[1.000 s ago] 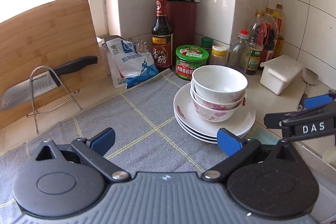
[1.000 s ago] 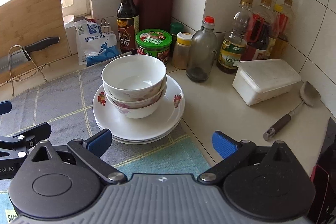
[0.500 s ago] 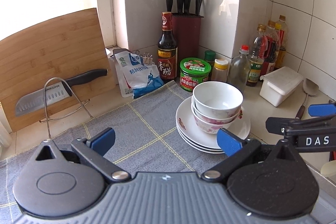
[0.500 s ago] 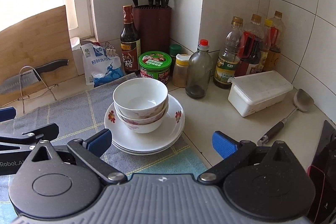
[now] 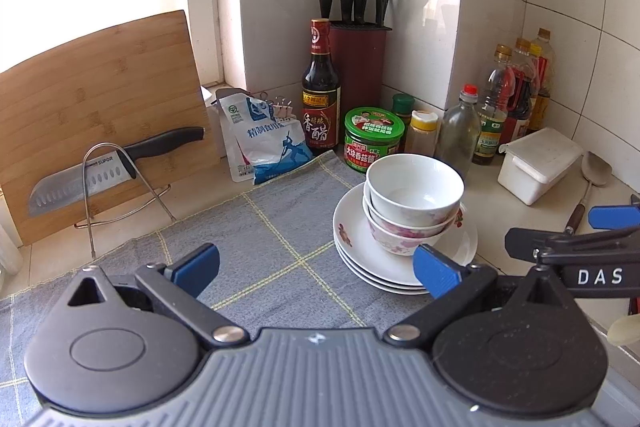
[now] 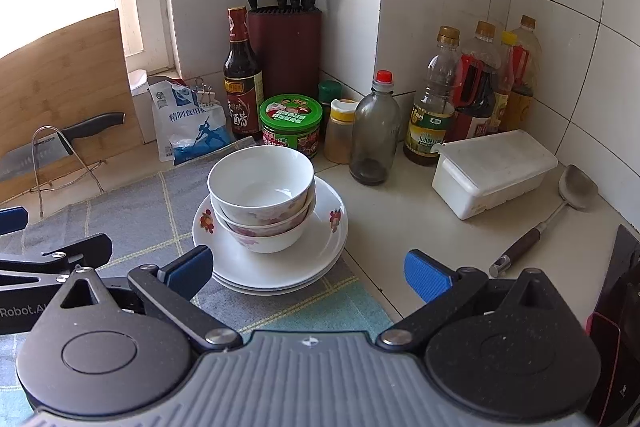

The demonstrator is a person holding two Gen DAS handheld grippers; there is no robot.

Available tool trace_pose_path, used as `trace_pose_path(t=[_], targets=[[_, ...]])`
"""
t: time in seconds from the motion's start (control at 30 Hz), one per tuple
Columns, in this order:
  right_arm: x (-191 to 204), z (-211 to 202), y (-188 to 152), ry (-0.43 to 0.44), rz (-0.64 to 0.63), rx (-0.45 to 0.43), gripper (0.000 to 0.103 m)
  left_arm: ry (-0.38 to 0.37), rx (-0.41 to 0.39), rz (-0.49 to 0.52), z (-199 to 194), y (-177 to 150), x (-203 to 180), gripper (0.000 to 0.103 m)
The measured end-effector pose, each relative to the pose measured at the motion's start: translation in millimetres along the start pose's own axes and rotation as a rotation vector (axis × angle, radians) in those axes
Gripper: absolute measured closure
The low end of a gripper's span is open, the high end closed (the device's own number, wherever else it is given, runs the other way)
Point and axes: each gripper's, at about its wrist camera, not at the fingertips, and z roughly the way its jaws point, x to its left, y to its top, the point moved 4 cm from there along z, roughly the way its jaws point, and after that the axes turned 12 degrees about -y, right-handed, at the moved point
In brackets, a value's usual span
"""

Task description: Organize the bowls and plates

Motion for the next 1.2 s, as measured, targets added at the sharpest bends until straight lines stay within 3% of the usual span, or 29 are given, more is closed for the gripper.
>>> trace_pose_path(t=[1.2], targets=[[2.4, 1.2, 4.1, -0.01, -0.011, -0.009, 0.0, -0.002, -0.004, 0.005, 0.3, 3.2, 0.9, 0.0]])
